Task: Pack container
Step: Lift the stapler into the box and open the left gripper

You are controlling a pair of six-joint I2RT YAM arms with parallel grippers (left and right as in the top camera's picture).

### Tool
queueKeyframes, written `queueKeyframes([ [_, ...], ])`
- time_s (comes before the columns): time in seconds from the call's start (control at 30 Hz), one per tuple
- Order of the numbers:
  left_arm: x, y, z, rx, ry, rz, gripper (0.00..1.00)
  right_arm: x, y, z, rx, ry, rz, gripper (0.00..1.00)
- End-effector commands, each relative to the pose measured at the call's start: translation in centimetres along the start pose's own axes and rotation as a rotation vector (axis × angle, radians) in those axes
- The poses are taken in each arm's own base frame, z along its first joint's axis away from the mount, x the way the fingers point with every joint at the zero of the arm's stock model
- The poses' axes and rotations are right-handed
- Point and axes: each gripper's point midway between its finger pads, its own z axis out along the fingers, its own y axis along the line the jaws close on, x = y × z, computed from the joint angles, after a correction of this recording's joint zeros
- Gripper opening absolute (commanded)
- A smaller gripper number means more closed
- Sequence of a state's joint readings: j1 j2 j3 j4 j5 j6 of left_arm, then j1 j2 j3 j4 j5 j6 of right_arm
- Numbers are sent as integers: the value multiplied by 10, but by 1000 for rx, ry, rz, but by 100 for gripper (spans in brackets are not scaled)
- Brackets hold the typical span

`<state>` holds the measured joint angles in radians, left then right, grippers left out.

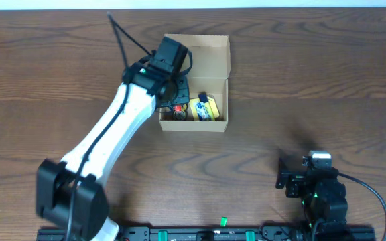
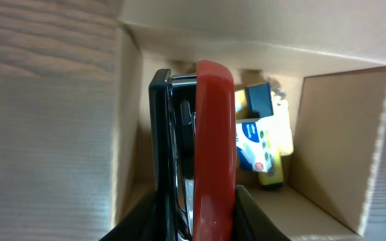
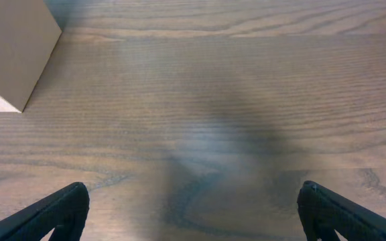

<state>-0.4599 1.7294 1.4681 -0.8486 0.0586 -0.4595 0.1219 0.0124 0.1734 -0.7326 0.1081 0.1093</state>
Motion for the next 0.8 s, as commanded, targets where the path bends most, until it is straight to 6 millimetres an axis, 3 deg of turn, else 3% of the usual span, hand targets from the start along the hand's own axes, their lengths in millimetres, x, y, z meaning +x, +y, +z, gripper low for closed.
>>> queueKeyframes([
  [0.0,-8,-12,7,31,30,61,5,4,-2,2,11,6,-9,99],
  [0.77,7,10,74,-38,205,31,5,4,-2,2,11,6,-9,99],
])
